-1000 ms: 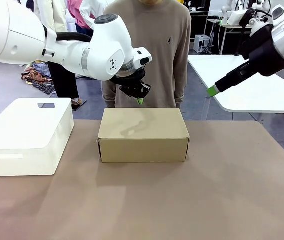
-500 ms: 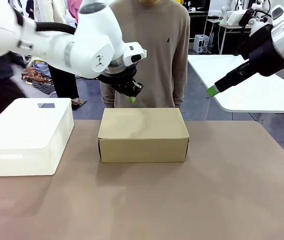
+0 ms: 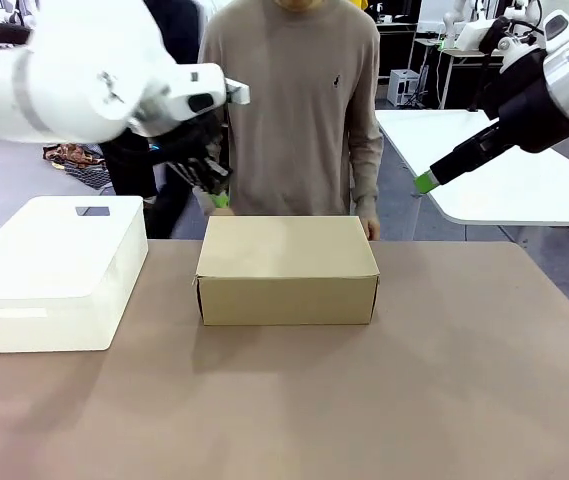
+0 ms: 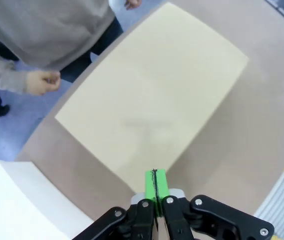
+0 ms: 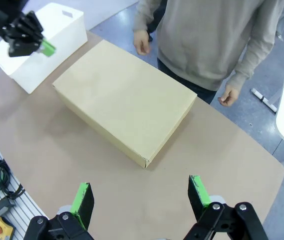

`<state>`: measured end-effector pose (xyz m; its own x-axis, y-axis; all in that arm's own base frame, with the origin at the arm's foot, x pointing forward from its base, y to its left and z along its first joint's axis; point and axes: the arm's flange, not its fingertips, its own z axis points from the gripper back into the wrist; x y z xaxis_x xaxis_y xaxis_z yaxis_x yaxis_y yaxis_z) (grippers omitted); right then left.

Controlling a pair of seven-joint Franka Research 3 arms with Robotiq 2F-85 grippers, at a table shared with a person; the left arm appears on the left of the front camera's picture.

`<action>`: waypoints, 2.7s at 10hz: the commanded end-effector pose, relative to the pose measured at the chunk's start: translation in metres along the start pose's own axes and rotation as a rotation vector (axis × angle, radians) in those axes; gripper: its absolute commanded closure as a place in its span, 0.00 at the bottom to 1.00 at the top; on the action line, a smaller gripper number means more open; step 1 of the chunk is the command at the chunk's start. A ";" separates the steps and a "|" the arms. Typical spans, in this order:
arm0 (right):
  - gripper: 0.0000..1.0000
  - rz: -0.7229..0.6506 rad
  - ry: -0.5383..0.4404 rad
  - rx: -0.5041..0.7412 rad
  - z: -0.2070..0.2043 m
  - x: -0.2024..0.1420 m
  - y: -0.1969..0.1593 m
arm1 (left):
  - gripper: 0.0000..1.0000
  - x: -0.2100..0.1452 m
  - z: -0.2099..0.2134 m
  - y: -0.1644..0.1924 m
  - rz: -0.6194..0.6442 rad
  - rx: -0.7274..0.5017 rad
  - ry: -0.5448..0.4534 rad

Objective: Pack the shoes into the box.
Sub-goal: Press down on the lid of the Shoes Box.

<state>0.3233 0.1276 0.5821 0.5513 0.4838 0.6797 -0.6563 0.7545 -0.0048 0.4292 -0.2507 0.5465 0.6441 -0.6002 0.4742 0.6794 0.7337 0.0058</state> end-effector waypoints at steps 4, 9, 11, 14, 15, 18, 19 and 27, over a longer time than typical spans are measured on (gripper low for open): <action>0.00 0.008 0.006 -0.002 0.000 -0.001 -0.001 | 0.04 -0.073 0.050 0.023 -0.252 -0.131 0.115; 0.00 0.008 0.006 -0.002 0.000 -0.001 -0.001 | 0.00 -0.147 0.077 0.033 -0.404 -0.099 0.058; 0.00 0.008 0.006 -0.002 0.000 -0.001 -0.001 | 0.00 -0.144 0.078 0.036 -0.425 -0.080 0.042; 0.00 0.008 0.006 -0.002 0.000 -0.001 -0.001 | 0.00 -0.141 0.081 0.032 -0.381 -0.109 0.070; 0.00 0.008 0.006 -0.002 0.000 -0.001 -0.001 | 0.00 -0.141 0.081 0.032 -0.381 -0.109 0.070; 0.00 0.008 0.006 -0.002 0.000 -0.001 -0.001 | 0.00 -0.141 0.081 0.032 -0.381 -0.109 0.070; 0.00 0.008 0.006 -0.002 0.000 -0.001 -0.001 | 0.00 -0.141 0.081 0.032 -0.381 -0.109 0.070; 0.00 0.008 0.006 -0.002 0.000 -0.001 -0.001 | 0.00 -0.141 0.081 0.032 -0.381 -0.109 0.070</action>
<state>0.3232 0.1277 0.5821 0.5511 0.4840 0.6797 -0.6568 0.7541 -0.0044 0.3309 -0.1158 0.5499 0.3469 -0.8500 0.3965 0.9089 0.4089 0.0814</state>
